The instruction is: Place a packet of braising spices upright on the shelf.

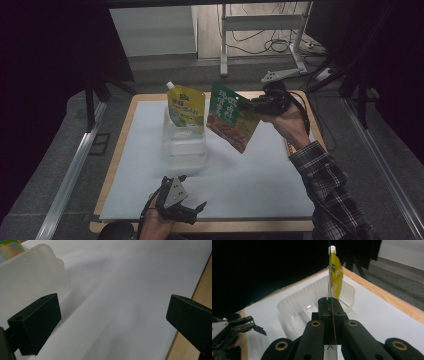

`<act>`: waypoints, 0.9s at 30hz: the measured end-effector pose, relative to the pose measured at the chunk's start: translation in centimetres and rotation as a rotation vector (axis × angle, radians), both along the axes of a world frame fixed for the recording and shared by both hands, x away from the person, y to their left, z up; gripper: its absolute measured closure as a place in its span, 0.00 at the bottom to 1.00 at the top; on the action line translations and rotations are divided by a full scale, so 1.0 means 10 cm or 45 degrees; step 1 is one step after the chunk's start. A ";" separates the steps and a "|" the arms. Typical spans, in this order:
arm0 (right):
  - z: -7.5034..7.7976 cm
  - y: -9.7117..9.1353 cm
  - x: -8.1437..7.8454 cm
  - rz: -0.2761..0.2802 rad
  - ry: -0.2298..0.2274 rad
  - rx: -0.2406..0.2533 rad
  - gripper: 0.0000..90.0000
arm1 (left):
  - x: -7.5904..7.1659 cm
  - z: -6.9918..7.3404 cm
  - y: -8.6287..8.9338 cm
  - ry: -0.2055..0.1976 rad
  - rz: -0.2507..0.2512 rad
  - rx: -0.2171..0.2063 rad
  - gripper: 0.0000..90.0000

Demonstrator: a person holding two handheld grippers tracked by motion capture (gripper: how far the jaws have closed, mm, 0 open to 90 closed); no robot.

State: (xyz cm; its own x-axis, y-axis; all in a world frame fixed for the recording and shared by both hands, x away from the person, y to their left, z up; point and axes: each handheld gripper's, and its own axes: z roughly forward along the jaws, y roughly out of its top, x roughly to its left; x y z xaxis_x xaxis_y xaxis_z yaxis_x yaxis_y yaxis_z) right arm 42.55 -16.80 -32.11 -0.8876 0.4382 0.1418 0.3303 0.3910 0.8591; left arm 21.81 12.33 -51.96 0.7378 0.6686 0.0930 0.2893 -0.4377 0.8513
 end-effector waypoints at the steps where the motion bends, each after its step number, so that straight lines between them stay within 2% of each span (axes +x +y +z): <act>1: 0.01 0.02 0.00 0.005 0.001 0.001 0.99 | 0.00 0.00 0.00 -0.001 0.001 0.000 0.00; 10: 0.08 0.20 0.04 0.066 0.002 0.014 0.99 | 0.00 0.01 0.00 -0.004 0.001 -0.001 0.00; 20: 0.11 0.46 0.12 0.118 -0.008 -0.009 0.99 | 0.00 0.01 0.01 -0.010 0.004 0.003 0.00; 21: 0.11 0.48 0.12 0.125 -0.010 -0.010 0.99 | 0.00 0.02 0.02 -0.011 -0.003 0.023 0.00; 27: 0.11 0.65 0.17 0.155 -0.015 -0.035 0.99 | 0.00 0.02 0.02 -0.010 -0.001 0.017 0.00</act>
